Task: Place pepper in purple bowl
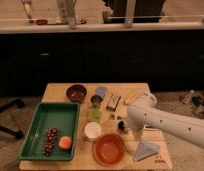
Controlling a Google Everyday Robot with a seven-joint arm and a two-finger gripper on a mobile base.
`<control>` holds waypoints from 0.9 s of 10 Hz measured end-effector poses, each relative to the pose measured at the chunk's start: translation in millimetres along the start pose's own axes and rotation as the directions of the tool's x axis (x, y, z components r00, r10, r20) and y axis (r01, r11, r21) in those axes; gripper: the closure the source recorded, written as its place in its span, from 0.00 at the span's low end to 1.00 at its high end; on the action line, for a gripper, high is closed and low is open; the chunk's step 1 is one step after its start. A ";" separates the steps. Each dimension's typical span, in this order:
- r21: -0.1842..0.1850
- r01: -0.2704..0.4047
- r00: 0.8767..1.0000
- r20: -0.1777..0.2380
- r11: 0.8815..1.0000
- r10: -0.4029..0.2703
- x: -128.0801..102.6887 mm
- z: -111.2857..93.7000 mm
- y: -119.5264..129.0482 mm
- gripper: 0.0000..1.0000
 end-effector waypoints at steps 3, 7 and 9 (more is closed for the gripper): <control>0.020 -0.003 1.000 -0.015 1.000 0.003 47.1 -20.7 17.4 0.20; 0.025 0.038 0.999 0.000 0.999 -0.038 73.0 -32.2 20.7 0.20; 0.025 0.051 0.999 0.003 0.998 -0.051 84.5 -37.9 22.7 0.20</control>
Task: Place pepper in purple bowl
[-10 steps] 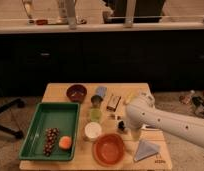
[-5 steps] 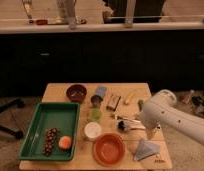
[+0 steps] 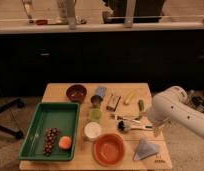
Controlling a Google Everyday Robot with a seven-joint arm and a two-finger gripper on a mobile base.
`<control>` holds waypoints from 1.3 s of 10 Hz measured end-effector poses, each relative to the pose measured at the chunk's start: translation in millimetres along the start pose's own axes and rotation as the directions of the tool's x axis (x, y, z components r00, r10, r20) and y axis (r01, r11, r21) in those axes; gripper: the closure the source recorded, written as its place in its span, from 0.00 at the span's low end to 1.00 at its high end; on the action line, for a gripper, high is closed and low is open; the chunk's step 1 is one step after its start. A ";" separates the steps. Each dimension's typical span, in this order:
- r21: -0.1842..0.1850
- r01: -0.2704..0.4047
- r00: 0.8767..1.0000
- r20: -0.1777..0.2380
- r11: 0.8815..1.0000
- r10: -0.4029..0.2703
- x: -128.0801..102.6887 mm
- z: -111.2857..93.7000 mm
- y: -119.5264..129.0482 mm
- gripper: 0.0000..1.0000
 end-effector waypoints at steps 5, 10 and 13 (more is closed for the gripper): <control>0.009 -0.184 0.983 -0.011 0.983 0.184 40.2 -1.9 2.6 0.20; 0.049 -0.556 0.831 0.043 0.830 0.555 62.6 5.5 -17.2 0.20; 0.041 -0.722 0.688 0.139 0.690 0.712 70.8 11.5 -17.9 0.20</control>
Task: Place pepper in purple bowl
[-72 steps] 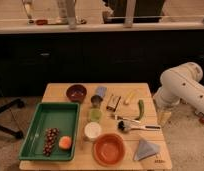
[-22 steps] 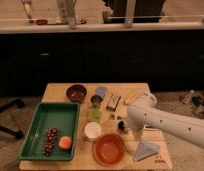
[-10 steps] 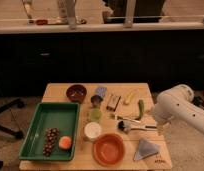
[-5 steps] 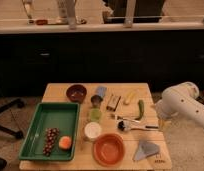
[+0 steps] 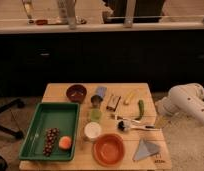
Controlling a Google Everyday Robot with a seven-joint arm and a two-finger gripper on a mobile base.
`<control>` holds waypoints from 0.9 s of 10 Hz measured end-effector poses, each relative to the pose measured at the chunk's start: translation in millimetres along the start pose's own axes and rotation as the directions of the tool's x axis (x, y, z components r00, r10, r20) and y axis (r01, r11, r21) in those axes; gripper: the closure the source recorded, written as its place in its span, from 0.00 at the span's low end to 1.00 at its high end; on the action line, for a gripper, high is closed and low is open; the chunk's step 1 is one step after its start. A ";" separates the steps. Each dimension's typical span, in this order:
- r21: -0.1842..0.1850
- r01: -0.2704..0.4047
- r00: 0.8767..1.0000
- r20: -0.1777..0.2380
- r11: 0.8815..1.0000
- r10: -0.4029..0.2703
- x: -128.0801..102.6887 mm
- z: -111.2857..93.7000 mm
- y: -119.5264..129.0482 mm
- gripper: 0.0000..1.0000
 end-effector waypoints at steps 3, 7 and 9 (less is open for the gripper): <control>0.003 -0.194 0.980 0.031 0.981 0.194 3.0 4.9 -3.4 0.20; 0.018 -0.384 0.922 0.053 0.923 0.383 7.4 8.3 -7.6 0.20; 0.025 -0.445 0.894 0.069 0.895 0.443 5.9 10.2 -9.6 0.20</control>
